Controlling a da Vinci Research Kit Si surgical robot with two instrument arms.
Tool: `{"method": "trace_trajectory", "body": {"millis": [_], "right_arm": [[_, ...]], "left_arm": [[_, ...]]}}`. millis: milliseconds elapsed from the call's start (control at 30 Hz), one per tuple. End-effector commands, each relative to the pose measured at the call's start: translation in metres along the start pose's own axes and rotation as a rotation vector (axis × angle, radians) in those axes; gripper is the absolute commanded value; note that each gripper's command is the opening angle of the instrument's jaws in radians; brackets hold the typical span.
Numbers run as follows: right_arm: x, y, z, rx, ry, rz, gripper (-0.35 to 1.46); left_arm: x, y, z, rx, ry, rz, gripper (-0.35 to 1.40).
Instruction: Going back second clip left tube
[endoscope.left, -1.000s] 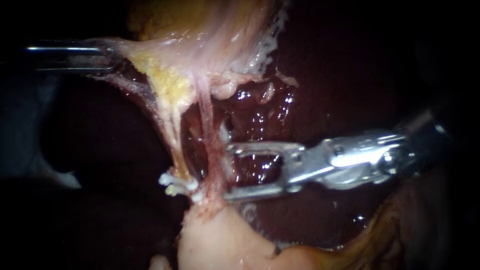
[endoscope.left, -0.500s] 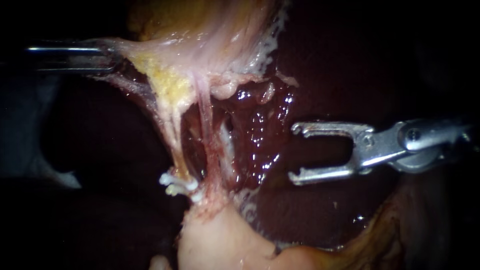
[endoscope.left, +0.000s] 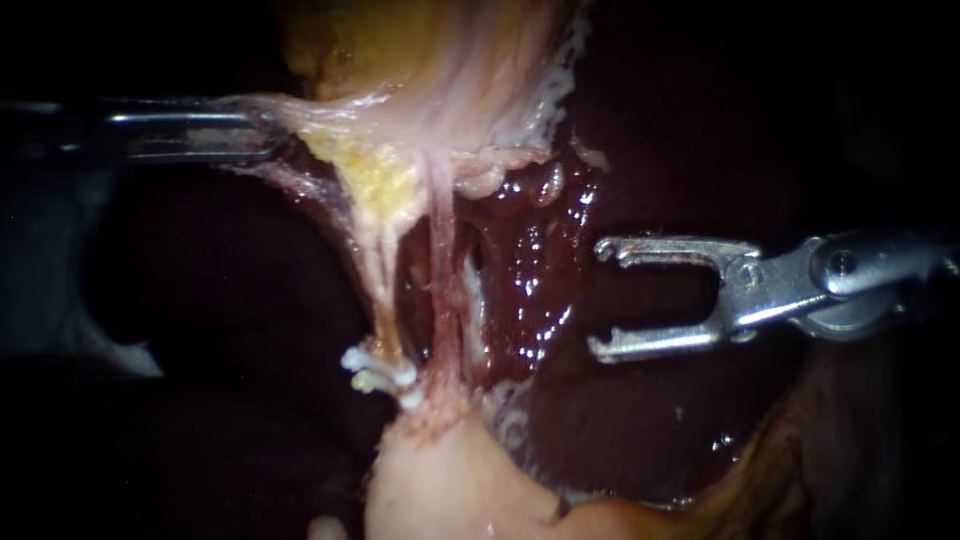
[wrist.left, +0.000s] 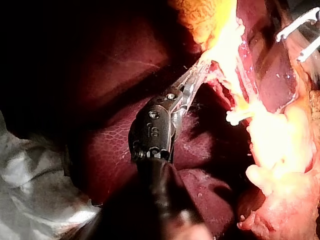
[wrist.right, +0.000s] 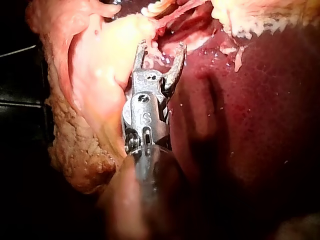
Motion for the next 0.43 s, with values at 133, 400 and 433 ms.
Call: {"method": "trace_trajectory", "body": {"millis": [133,400,433], "right_arm": [[0.0000,0.0000,0.0000,0.000,0.000,0.000,0.50],[0.0000,-0.0001,0.0001,0.003,0.001,0.000,0.50],[0.0001,-0.0002,0.0001,0.008,0.003,0.000,0.50]], "left_arm": [[-0.0007,0.0001,0.0009,-0.002,-0.005,0.011,-0.35],[-0.0005,-0.0003,0.0007,-0.006,-0.007,0.011,-0.35],[-0.0005,-0.0003,0.0007,-0.006,-0.007,0.011,-0.35]]}}
